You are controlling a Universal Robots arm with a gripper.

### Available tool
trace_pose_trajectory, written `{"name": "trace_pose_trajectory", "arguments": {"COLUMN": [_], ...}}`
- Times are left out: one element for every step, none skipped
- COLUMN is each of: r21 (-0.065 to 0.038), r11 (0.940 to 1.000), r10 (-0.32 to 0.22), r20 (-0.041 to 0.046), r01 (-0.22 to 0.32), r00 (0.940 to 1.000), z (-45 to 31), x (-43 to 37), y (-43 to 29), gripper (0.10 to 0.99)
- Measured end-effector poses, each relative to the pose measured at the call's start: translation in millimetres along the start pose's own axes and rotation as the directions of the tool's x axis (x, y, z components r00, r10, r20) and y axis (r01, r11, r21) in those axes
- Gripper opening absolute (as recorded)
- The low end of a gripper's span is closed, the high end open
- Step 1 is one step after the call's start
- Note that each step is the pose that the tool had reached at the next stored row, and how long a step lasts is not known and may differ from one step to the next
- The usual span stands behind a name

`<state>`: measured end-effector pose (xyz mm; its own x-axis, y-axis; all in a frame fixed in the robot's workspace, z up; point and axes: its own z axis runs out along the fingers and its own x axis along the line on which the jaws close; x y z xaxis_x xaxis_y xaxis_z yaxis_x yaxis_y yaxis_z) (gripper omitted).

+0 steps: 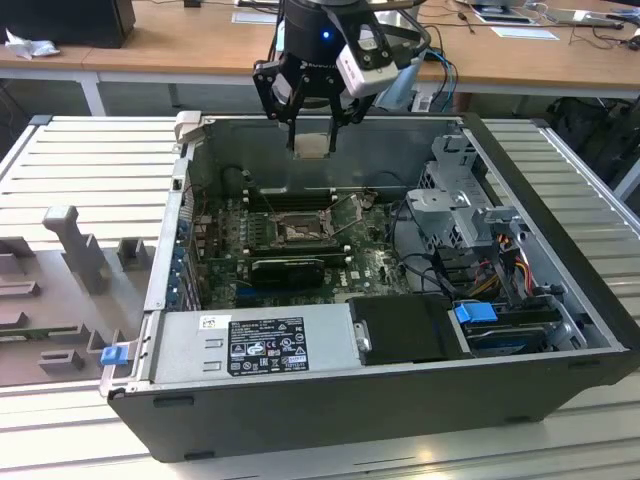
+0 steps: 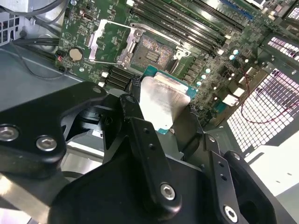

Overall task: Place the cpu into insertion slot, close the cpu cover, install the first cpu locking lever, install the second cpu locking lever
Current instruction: 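Place the cpu into insertion slot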

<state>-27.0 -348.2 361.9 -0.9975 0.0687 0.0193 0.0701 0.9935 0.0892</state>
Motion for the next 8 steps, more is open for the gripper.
{"name": "trace_pose_trajectory", "arguments": {"r21": [0.000, 0.000, 0.000, 0.000, 0.000, 0.000, 0.000, 0.000], "r11": [1.0000, 1.0000, 1.0000, 1.0000, 1.0000, 1.0000, 0.9999, 0.9999], "r10": [0.000, 0.000, 0.000, 0.001, 0.005, 0.007, 0.010, 0.015], "r20": [0.0000, 0.0000, 0.0000, 0.0000, 0.0004, 0.0006, 0.0010, 0.0013], "r01": [0.000, 0.000, 0.000, -0.001, -0.005, -0.007, -0.010, -0.015], "r00": [1.0000, 1.0000, 1.0000, 1.0000, 1.0000, 1.0000, 0.9999, 0.9999], "z": [0.2, 0.5, 0.6, 0.6, 0.6, 0.6, 0.7, 0.6], "x": [0.0, 0.0, 0.0, 0.0, 0.0, 0.0, 0.0, 0.0], "y": [-0.1, -0.1, -0.1, -0.1, -0.1, -0.1, -0.1, -0.1], "gripper": [0.525, 0.525, 0.525, 0.525, 0.525, 0.525, 0.525, 0.525]}}
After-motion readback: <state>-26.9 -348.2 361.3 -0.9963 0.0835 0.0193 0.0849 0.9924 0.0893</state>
